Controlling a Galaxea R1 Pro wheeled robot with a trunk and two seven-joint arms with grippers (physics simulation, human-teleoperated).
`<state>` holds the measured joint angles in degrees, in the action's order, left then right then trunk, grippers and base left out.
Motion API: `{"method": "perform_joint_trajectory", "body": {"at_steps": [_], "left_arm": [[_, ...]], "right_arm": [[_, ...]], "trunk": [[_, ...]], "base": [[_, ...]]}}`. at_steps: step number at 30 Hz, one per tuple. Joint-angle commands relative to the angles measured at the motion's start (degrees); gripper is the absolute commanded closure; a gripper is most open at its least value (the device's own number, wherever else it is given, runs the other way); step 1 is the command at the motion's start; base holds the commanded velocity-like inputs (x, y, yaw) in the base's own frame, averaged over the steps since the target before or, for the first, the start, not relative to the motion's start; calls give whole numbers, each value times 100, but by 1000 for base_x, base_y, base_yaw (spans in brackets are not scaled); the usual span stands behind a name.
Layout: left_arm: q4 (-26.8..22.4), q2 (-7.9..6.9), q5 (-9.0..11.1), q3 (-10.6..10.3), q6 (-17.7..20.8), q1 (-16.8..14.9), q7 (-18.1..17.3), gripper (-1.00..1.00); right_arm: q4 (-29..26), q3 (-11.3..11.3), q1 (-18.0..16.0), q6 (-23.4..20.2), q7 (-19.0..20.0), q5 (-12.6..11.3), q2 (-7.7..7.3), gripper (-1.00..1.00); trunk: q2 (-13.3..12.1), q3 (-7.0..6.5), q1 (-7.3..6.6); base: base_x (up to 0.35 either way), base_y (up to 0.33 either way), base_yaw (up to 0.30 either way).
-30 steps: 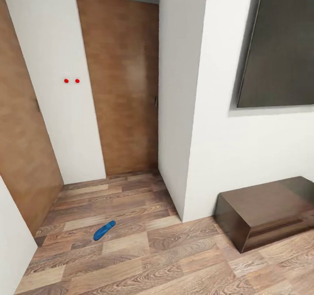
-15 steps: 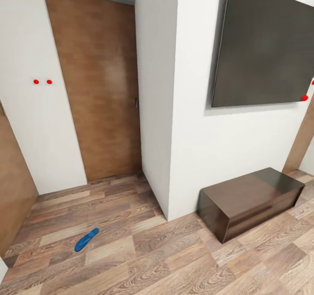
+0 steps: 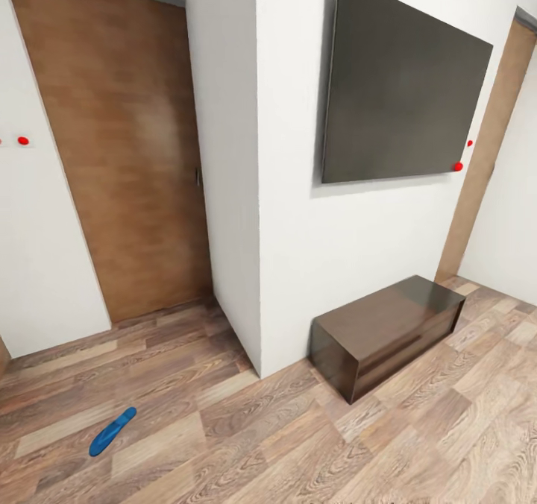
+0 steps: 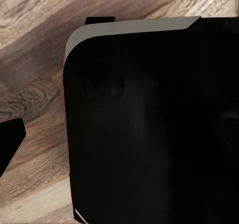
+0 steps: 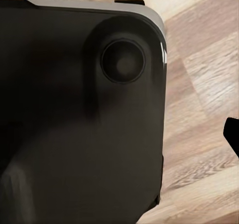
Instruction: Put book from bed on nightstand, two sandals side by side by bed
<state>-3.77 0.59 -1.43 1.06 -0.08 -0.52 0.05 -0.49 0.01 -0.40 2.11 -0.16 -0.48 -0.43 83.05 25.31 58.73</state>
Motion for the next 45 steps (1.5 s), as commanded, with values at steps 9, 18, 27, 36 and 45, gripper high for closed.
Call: {"method": "perform_joint_trajectory", "body": {"at_steps": [9,18,27,36,45], "left_arm": [[-70,8,-27,-4,0,0,-11,-100],[-160,8,-38,-14,-8,-7,-13,-100],[-189,8,-41,-31,-9,-9,-11,-100],[-194,7,-42,-38,-16,-9,-13,-100],[-195,3,-42,-43,-18,-9,-13,-100]], "right_arm": [[5,-8,-4,19,-2,-10,0,-100],[11,-9,-4,20,-2,-8,0,-100],[11,-9,-4,19,-2,-8,0,-100],[13,-9,-4,21,-2,-6,0,-100],[10,-9,-4,22,-2,-5,0,-100]], "trunk": [[3,-8,0],[3,-11,0],[3,-11,0],[3,-11,0],[3,-11,0]], "base": [[2,0,-293],[54,0,-293],[80,0,-293],[53,0,-293],[9,0,-293]]}}
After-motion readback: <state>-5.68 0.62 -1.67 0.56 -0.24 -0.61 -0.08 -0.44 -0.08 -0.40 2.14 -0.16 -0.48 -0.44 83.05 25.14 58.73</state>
